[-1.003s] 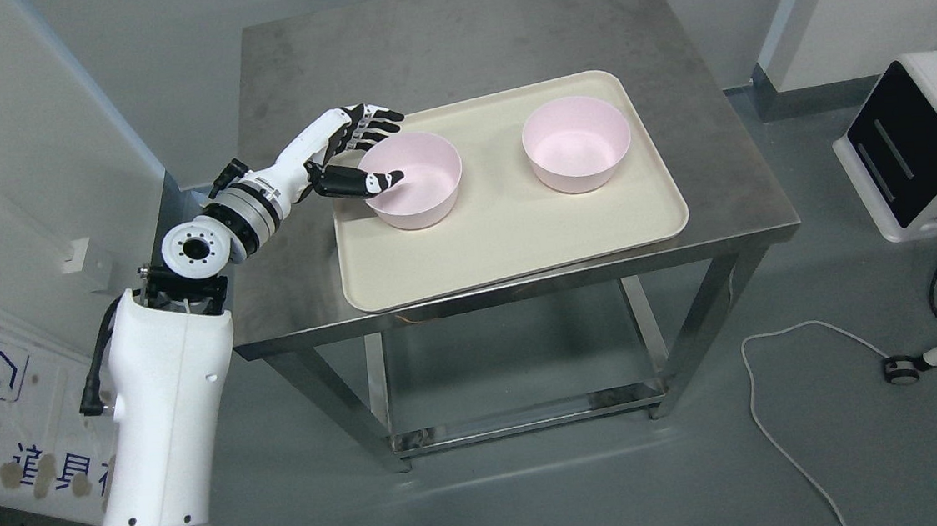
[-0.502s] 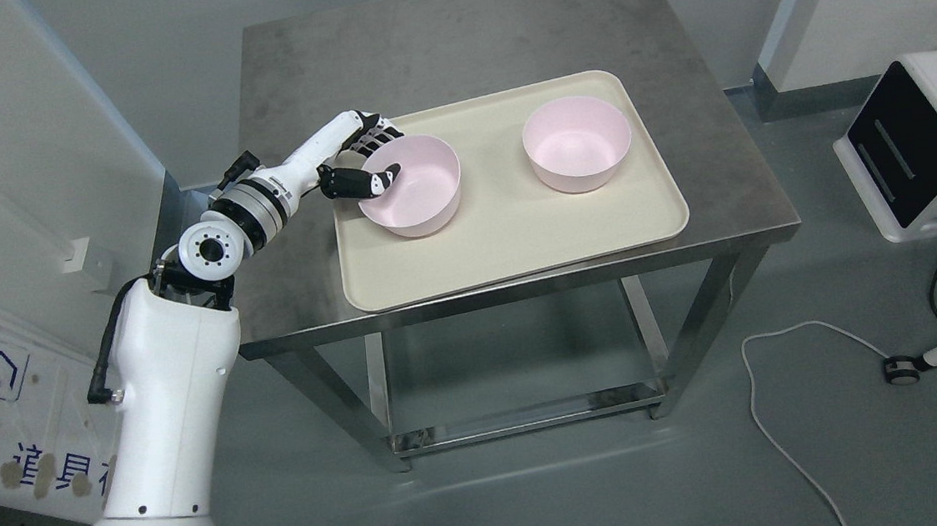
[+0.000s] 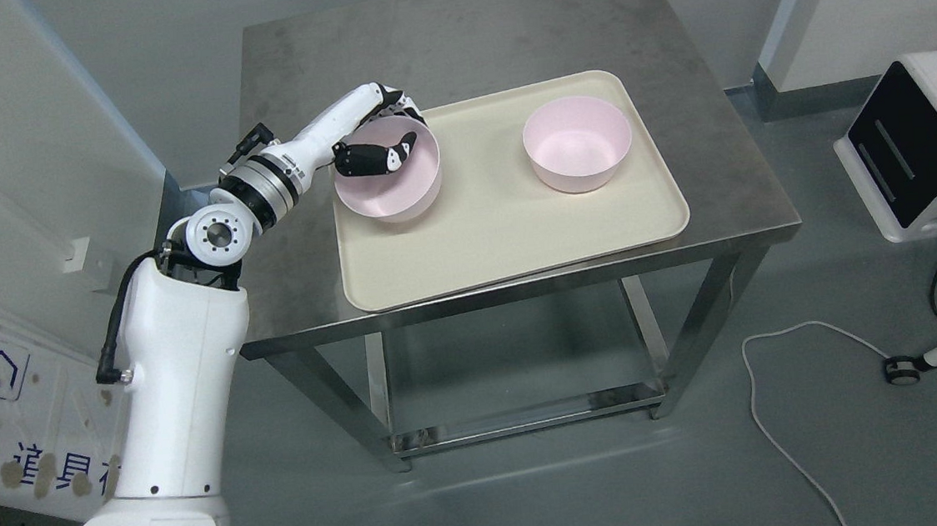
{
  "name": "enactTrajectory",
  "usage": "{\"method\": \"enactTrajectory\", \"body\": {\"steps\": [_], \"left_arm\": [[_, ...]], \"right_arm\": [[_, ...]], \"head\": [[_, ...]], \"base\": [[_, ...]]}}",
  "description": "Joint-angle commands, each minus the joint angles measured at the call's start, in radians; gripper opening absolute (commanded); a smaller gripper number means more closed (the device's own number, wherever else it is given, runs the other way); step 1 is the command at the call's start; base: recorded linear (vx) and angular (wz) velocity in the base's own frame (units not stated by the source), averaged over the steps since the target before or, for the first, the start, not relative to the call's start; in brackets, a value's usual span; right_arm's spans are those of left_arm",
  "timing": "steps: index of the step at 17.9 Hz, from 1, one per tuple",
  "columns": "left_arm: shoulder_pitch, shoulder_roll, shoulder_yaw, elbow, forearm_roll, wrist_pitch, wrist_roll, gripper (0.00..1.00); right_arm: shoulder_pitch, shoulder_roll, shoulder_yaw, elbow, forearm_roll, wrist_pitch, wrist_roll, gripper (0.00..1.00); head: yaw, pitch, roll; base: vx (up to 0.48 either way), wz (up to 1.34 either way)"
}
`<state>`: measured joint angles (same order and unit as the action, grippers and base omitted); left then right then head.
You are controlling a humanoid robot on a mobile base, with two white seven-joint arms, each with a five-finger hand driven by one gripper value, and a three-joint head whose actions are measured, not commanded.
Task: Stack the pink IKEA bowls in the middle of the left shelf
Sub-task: 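Lift the pink bowl and lower it into the farther pink bowl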
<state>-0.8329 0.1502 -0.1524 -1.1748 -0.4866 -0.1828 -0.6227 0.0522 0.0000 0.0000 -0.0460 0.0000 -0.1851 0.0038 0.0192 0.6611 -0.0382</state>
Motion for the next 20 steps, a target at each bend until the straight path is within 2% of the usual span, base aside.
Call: {"method": "enactTrajectory", "body": {"steps": [1, 4, 7, 8, 10, 15, 20], "left_arm": [[-0.126, -0.133, -0.002, -0.014, -0.003, 0.003, -0.04, 0.0], [-0.161, -0.133, -0.258, 0.018, 0.0, 0.025, -0.013, 0.0], [-0.242, -0.133, -0.491, 0.146, 0.017, 0.037, 0.212, 0.01], [-0.282, -0.133, -0.58, 0.205, 0.072, 0.049, 0.298, 0.01], [-0.288, -0.133, -0.7, 0.222, 0.179, 0.089, 0.346, 0.01], [-0.288, -0.133, -0.727, 0.273, 0.172, 0.105, 0.35, 0.01], [-0.288, -0.133, -0.693, 0.274, 0.155, 0.117, 0.351, 0.02]], "right_arm": [[0.0, -0.017, -0.011, 0.0, 0.008, -0.001, -0.001, 1.0], [0.0, -0.017, -0.011, 0.0, 0.008, -0.001, -0.001, 1.0], [0.0, -0.017, -0.011, 0.0, 0.008, -0.001, 0.001, 1.0], [0.0, -0.017, -0.011, 0.0, 0.008, -0.001, -0.001, 1.0], [0.0, -0.017, -0.011, 0.0, 0.008, -0.001, -0.001, 1.0], [0.0, -0.017, -0.011, 0.0, 0.008, -0.001, 0.001, 1.0], [0.0, -0.017, -0.011, 0.0, 0.008, -0.001, 0.001, 1.0]], "head": [[0.0, 0.0, 0.0], [0.0, 0.0, 0.0], [0.0, 0.0, 0.0], [0.0, 0.0, 0.0], [0.0, 0.0, 0.0], [0.0, 0.0, 0.0], [0.0, 0.0, 0.0]], "base": [[0.0, 0.0], [0.001, -0.01], [0.0, 0.0], [0.0, 0.0], [0.0, 0.0], [0.0, 0.0], [0.0, 0.0]]}}
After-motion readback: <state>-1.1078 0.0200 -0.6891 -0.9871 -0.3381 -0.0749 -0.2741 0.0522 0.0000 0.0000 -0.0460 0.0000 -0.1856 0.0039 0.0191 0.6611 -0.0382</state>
